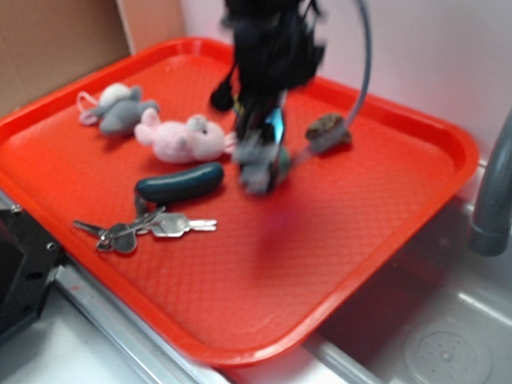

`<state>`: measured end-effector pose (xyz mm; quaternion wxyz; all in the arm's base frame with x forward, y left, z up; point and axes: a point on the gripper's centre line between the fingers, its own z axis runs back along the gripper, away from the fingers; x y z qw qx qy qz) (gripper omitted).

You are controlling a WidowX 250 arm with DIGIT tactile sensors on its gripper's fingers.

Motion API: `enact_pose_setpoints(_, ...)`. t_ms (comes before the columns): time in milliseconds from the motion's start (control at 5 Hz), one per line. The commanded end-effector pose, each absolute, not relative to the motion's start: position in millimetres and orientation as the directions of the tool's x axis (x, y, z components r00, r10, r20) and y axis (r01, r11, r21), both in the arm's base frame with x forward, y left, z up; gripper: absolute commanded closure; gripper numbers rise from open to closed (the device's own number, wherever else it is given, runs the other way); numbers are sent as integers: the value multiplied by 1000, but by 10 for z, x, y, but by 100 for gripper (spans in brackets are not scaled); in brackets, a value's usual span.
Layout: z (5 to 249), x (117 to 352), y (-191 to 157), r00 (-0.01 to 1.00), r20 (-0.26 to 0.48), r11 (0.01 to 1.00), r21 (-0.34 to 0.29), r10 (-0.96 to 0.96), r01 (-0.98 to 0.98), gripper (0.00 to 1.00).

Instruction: Grab the green ball.

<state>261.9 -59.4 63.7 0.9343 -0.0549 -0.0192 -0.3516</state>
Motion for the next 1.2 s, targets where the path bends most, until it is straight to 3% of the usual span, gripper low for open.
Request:
enact_pose_setpoints(0,917,2898,-123,767,150,769,-55,-624,637,0)
enact_pose_setpoints(200,788,2844,-302,742,136,737,-99,-656,669,0)
enact_pose_setpoints(400,861,2715,-523,719,142,713,-93,-681,694,0)
enact_pose_setpoints(600,925,2625,-603,719,127,720,-41,-683,692,0)
enact_pose_setpoints(1000,749,2664,-566,736,41,736,-6,-676,677,0)
